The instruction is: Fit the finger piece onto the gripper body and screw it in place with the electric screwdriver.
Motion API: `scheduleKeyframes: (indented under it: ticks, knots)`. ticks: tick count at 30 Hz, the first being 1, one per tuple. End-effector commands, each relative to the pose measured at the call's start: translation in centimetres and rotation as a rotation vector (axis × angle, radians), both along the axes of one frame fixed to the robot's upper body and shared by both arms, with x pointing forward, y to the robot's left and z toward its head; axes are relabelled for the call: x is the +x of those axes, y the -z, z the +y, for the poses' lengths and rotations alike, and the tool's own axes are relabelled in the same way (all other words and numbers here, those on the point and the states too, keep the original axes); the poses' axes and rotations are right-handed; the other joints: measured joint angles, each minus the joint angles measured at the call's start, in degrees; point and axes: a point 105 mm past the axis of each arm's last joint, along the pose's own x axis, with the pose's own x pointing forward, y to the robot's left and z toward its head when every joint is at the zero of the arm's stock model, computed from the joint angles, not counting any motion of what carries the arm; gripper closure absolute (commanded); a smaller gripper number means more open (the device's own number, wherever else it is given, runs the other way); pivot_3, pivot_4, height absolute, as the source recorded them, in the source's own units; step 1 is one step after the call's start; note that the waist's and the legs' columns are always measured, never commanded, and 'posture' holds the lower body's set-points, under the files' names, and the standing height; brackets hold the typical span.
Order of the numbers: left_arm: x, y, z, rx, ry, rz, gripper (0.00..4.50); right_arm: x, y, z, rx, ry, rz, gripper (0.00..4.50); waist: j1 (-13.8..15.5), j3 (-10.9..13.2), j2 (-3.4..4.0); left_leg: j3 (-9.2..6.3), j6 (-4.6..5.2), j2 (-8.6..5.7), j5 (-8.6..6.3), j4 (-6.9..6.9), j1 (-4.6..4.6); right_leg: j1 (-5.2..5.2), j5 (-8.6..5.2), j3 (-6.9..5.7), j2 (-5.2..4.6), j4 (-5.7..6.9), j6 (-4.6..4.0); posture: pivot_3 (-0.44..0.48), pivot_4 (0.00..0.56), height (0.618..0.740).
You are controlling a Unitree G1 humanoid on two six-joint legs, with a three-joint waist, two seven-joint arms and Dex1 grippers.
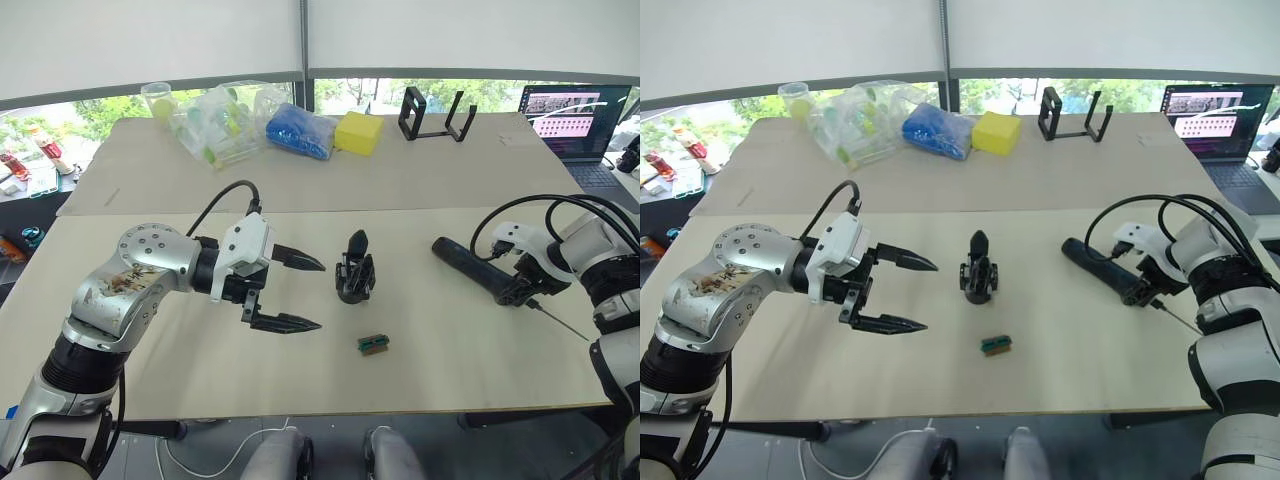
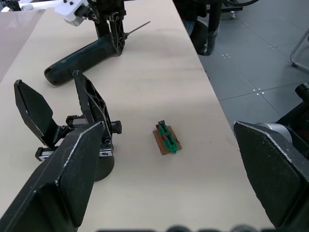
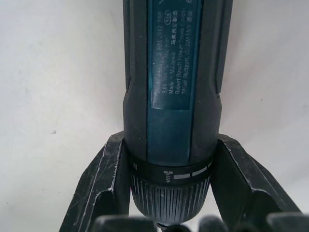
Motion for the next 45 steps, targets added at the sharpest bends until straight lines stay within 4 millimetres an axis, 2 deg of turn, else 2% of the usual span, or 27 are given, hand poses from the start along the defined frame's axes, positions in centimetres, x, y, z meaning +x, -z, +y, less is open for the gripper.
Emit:
scheduleKeyframes:
  ticks: [1, 3, 6, 8, 13, 17, 21, 25, 28, 32, 37, 42, 45]
  knots:
    - [-0.6, 0.0, 0.1, -0.01, 0.007, -0.011, 0.0, 0.1, -1.7, 1.1, 0.117, -0.148, -0.085, 2.6, -0.1, 0.0, 0.0, 0.01, 0.0, 0.0, 0.0, -0.01, 0.0, -0.02, 0.0, 0.01, 0.0, 0.02, 0.0, 0.0, 0.15, 0.74]
    - [-0.6, 0.6, 0.2, -0.013, 0.0, 0.014, 0.0, 0.4, -3.2, 1.7, 0.178, -0.224, -0.199, 2.6, -0.2, 0.0, 0.01, 0.01, -0.01, 0.0, 0.0, -0.06, 0.0, -0.05, 0.0, 0.02, 0.01, 0.03, 0.0, 0.0, 0.15, 0.74]
    - [-0.5, 1.5, 0.6, -0.019, -0.018, 0.055, 0.0, 1.2, -6.3, 2.5, 0.342, -0.17, -0.421, 2.6, -0.5, 0.0, 0.06, 0.06, -0.02, 0.0, 0.02, -0.08, -0.04, -0.1, 0.0, 0.07, 0.0, 0.09, 0.0, 0.0, 0.15, 0.74]
    - [-0.6, 2.2, 0.8, -0.022, -0.025, 0.085, 0.0, 1.0, -8.4, 2.9, 0.47, -0.102, -0.568, 2.6, -0.4, 0.1, 0.12, 0.07, -0.04, 0.0, 0.03, -0.08, -0.05, -0.13, 0.0, 0.09, -0.04, 0.11, 0.0, 0.0, 0.15, 0.74]
    - [-0.7, 3.1, 1.3, -0.016, -0.029, 0.115, 0.0, -1.7, -11.7, 4.6, 0.658, -0.041, -0.861, 2.6, 0.5, 0.1, 0.13, -0.05, -0.05, 0.06, 0.03, -0.13, -0.07, -0.14, 0.0, 0.04, -0.04, 0.16, 0.0, 0.0, 0.15, 0.74]
    - [0.2, 3.1, 1.1, -0.065, -0.066, 0.106, 0.0, -4.7, -14.0, 7.0, 0.844, 0.03, -1.134, 2.6, 0.5, 0.1, 0.14, -0.03, -0.03, 0.03, 0.04, -0.09, -0.08, -0.1, 0.0, 0.12, -0.07, 0.19, 0.0, 0.0, 0.15, 0.74]
    - [0.3, 3.5, 0.9, -0.088, -0.073, 0.113, 0.0, -7.3, -14.1, 9.2, 0.958, 0.045, -1.255, 2.6, 0.8, 0.1, 0.14, -0.05, -0.02, 0.01, 0.06, -0.05, -0.07, -0.11, 0.0, 0.09, -0.05, 0.22, 0.0, 0.0, 0.15, 0.74]
    - [-0.5, 4.8, 0.2, -0.082, -0.018, 0.087, 0.0, -10.3, -12.4, 12.2, 1.032, 0.003, -1.231, 2.6, 0.5, 0.1, 0.15, -0.05, -0.01, 0.0, 0.06, -0.11, -0.02, -0.09, 0.0, 0.08, 0.01, 0.31, 0.0, 0.0, 0.15, 0.74]
    - [-1.3, 5.7, 0.1, -0.044, 0.04, 0.082, 0.0, -11.4, -11.6, 13.2, 1.07, 0.016, -1.214, 2.6, 0.3, 0.1, 0.15, 0.02, -0.01, -0.02, 0.06, -0.11, 0.0, -0.07, 0.0, 0.12, 0.03, 0.33, 0.0, 0.0, 0.15, 0.74]
    - [-1.9, 7.0, 0.4, -0.004, 0.092, 0.099, 0.0, -13.1, -10.6, 15.1, 1.1, -0.109, -1.141, 2.6, 0.2, 0.1, 0.15, 0.1, 0.03, -0.03, 0.08, -0.12, 0.34, 0.15, -0.01, 0.17, 0.05, 0.18, 0.0, 0.0, 0.15, 0.74]
    - [-2.2, 7.6, 0.5, 0.009, 0.122, 0.115, 0.0, -13.2, -10.0, 16.1, 1.12, -0.175, -1.095, 2.6, 0.2, 0.1, 0.13, 0.09, 0.11, -0.01, 0.03, -0.22, 0.81, 0.64, -0.03, 0.14, 0.11, 0.04, -0.02, 0.0, 0.15, 0.74]
    - [-1.7, 7.4, -0.2, -0.008, 0.101, 0.103, 0.0, -12.6, -9.1, 16.5, 1.148, -0.139, -1.089, 2.6, 0.3, 0.1, 0.11, 0.07, 0.15, -0.01, 0.0, -0.19, 0.81, 0.69, -0.03, 0.12, 0.08, 0.0, -0.01, 0.0, 0.15, 0.74]
    - [-1.4, 7.6, -0.3, -0.008, 0.084, 0.099, 0.0, -12.6, -8.8, 17.5, 1.166, -0.168, -1.071, 2.6, 0.3, 0.1, 0.11, 0.07, 0.15, -0.01, 0.0, -0.19, 0.81, 0.67, -0.03, 0.12, 0.09, 0.01, -0.01, 0.0, 0.15, 0.74]
